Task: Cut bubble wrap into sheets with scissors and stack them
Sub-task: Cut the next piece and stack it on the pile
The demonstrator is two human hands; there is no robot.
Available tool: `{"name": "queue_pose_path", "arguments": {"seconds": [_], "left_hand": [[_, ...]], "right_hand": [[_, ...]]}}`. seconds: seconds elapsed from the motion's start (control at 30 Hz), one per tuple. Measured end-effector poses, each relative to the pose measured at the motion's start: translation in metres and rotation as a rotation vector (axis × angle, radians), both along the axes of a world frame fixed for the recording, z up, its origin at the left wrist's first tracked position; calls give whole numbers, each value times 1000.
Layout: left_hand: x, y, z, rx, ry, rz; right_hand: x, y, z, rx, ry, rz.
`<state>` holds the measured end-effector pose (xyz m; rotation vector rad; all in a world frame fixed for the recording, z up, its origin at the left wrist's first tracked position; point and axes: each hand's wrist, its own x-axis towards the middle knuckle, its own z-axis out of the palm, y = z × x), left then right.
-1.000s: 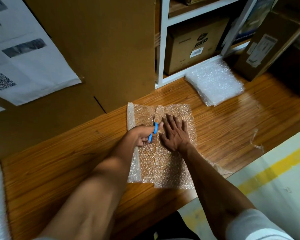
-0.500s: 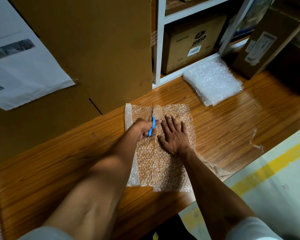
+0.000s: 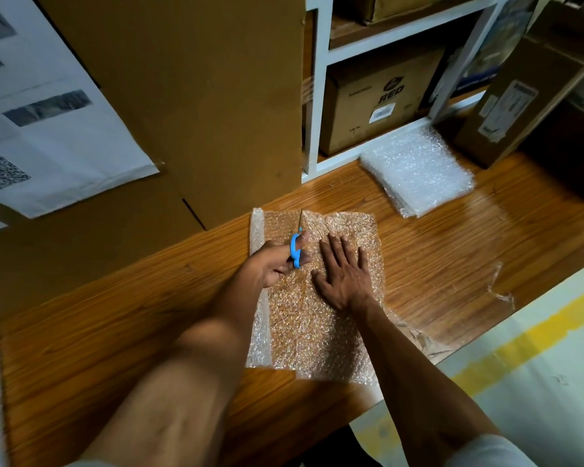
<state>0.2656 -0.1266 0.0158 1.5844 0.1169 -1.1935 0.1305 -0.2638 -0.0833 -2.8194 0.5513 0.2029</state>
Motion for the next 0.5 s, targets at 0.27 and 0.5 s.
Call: {"name": "queue_pose_path", "arguments": {"seconds": [0.27,0.5], "left_hand": [[0,0,-8,136,1,-186],[7,-13,-19,168,-44,-162]], "right_hand": [[-4,-1,0,10,32,2],[-4,-3,-3,-3,40,11]]}}
